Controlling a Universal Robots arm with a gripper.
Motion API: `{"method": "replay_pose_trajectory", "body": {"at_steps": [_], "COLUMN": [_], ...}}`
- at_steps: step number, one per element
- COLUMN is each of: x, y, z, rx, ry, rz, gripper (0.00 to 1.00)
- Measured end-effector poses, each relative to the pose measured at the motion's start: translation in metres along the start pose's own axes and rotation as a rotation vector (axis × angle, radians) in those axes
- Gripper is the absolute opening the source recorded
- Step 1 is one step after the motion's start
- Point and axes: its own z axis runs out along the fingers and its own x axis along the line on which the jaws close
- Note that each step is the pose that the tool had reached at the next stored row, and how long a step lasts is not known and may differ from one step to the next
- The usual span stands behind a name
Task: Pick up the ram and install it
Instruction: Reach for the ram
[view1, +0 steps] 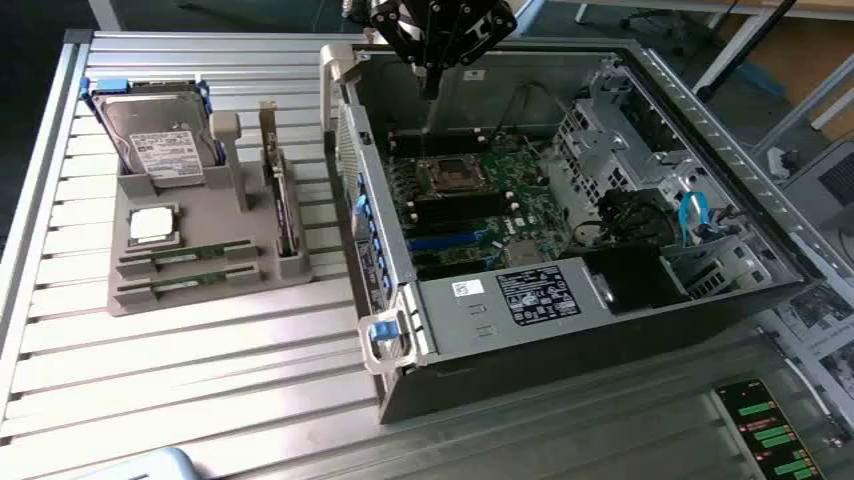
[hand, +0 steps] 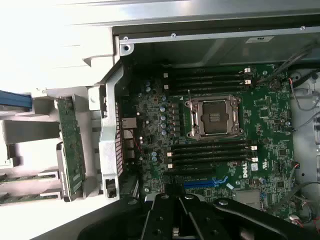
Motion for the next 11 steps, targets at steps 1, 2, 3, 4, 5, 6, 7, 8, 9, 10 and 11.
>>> {"method": "replay_pose_trajectory", "body": {"at_steps": [1, 2, 3, 4, 5, 6, 7, 8, 9, 10, 11], "x": [0.0000, 0.0000, 0.0000, 0.0000, 0.0000, 0.0000, 0.0000, 0.0000, 0.0000, 0.0000, 0.0001], "y": [0.0000, 0.0000, 0.0000, 0.0000, 0.0000, 0.0000, 0.0000, 0.0000, 0.0000, 0.0000, 0.0000], "z": [0.0000, 0.0000, 0.0000, 0.0000, 0.0000, 0.0000, 0.0000, 0.0000, 0.0000, 0.0000, 0.0000], "rx": [-0.0001, 0.0000, 0.0000, 0.0000, -0.0001, 0.0000, -0.0001, 0.0000, 0.0000, 0.0000, -0.0001], "ry": [0.0000, 0.0000, 0.0000, 0.0000, 0.0000, 0.0000, 0.0000, 0.0000, 0.0000, 0.0000, 0.0000], "rz": [0.000, 0.000, 0.000, 0.000, 0.000, 0.000, 0.000, 0.000, 0.000, 0.000, 0.000], "gripper": [0.11, 0.11, 0.11, 0.11, 0.11, 0.11, 0.11, 0.11, 0.11, 0.11, 0.11]}}
